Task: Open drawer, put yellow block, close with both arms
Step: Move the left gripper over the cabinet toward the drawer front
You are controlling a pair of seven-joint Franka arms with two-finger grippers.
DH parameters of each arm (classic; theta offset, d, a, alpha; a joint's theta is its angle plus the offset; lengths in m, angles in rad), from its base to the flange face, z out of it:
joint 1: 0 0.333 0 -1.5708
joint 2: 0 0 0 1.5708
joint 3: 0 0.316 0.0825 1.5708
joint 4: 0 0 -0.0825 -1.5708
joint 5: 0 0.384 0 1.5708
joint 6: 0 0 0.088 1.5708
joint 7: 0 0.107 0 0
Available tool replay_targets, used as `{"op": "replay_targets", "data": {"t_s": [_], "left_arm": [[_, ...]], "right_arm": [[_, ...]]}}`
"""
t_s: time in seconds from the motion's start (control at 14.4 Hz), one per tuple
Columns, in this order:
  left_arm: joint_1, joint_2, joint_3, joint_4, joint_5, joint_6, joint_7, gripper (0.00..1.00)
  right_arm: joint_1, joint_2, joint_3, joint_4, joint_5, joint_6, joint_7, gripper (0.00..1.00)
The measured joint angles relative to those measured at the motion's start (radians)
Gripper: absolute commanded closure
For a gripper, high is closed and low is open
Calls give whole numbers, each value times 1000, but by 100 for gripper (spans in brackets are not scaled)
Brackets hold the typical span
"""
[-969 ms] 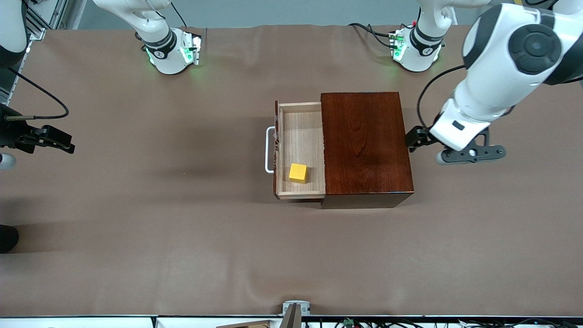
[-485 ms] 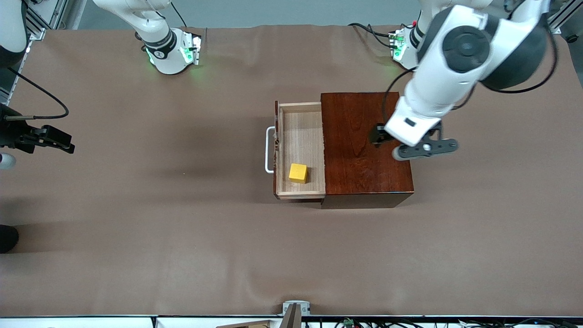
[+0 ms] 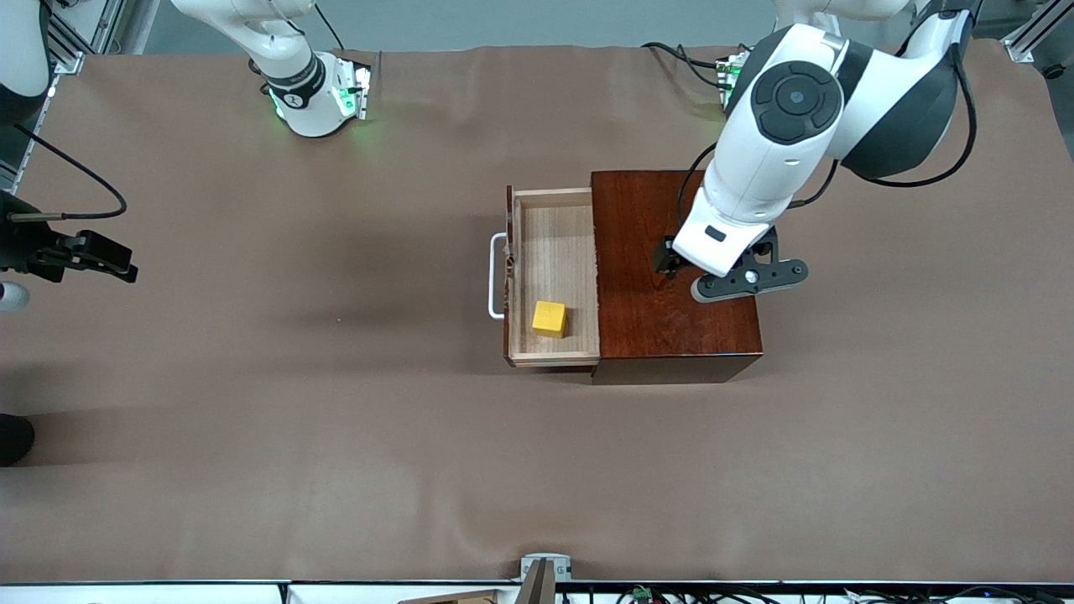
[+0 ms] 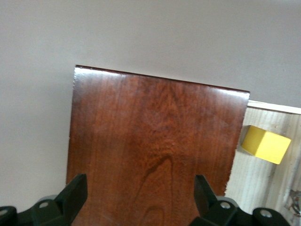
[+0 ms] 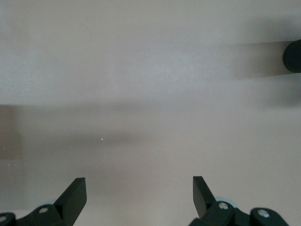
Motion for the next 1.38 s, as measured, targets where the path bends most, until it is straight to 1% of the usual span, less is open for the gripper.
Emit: {"op": "replay_targets", "data": {"t_s": [0.42, 1.18, 1.38], "left_arm": [[-72, 57, 0, 66, 4, 11, -124, 0], [-74, 61, 2, 72, 6, 13, -129, 0], [-81, 66, 2, 74, 6, 22, -164, 0]], "right_arm": [[0, 0, 0, 0, 0, 0, 0, 0], [0, 0, 0, 0, 0, 0, 0, 0], [0, 0, 0, 0, 0, 0, 0, 0]]}}
